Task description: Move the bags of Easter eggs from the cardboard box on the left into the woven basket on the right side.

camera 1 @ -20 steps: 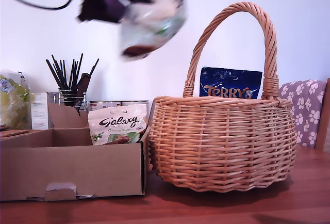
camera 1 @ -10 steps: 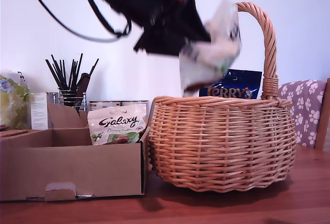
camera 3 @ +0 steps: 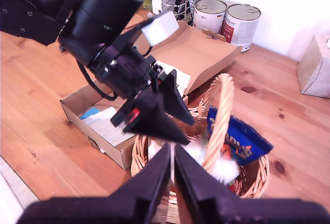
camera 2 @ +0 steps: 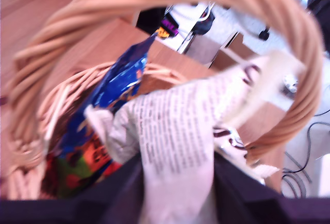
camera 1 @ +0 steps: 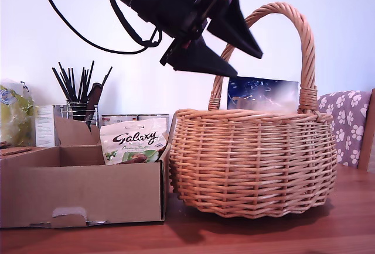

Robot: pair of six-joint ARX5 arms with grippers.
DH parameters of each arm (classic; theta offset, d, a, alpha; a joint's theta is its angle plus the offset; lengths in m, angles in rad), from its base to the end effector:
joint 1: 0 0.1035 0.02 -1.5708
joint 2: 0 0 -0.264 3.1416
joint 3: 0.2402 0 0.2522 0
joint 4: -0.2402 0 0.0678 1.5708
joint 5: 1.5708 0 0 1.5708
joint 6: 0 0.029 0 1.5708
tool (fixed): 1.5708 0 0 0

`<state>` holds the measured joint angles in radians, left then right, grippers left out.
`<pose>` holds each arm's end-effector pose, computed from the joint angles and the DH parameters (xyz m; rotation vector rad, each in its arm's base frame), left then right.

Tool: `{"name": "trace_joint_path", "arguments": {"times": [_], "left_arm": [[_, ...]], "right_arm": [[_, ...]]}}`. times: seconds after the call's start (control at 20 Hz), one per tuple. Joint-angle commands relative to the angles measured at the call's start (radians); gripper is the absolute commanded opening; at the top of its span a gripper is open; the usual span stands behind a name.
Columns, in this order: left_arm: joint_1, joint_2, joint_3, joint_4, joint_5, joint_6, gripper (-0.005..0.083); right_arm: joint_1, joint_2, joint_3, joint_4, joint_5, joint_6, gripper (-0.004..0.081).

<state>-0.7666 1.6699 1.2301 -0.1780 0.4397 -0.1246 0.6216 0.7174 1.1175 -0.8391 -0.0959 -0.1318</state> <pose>0.2579 -0.2655 0.2617 0.0011 0.7180 -1.1226 0.0885 0.0668 0.3866 -0.2407 0.3864 0.7342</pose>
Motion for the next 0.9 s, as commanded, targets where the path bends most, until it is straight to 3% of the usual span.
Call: {"name": "trace_joint_path", "arguments": {"times": [0.0, 0.2, 0.4, 0.5, 0.55, 0.7, 0.8, 0.85], "left_arm": [[-0.006, -0.011, -0.006, 0.002, -0.021, 0.002, 0.0783], [0.008, -0.021, 0.019, -0.045, -0.035, 0.049, 0.0782], [0.067, -0.064, 0.071, -0.229, -0.064, 0.176, 0.0759], [0.110, -0.100, 0.072, -0.305, -0.098, 0.262, 0.0632], [0.135, -0.115, 0.072, -0.339, -0.118, 0.321, 0.0516], [0.232, -0.127, 0.072, -0.372, -0.165, 0.526, -0.0042], [0.300, -0.108, 0.072, -0.317, -0.157, 0.609, 0.0013], [0.333, -0.101, 0.072, -0.288, -0.153, 0.649, 0.0082]], "right_arm": [[-0.002, -0.003, 0.003, 0.004, -0.006, 0.004, -0.0013], [-0.002, -0.003, 0.003, 0.003, -0.009, 0.004, -0.0013], [-0.002, -0.003, 0.003, -0.006, -0.009, 0.004, -0.0013], [-0.002, -0.003, 0.003, -0.010, -0.009, 0.004, -0.0013], [-0.002, -0.003, 0.003, -0.011, -0.009, 0.004, -0.0013], [-0.002, -0.003, 0.003, -0.011, -0.009, 0.004, -0.0013], [-0.002, -0.003, 0.003, -0.011, -0.009, 0.004, -0.0013], [-0.002, -0.003, 0.003, -0.011, -0.009, 0.004, -0.0013]]}}
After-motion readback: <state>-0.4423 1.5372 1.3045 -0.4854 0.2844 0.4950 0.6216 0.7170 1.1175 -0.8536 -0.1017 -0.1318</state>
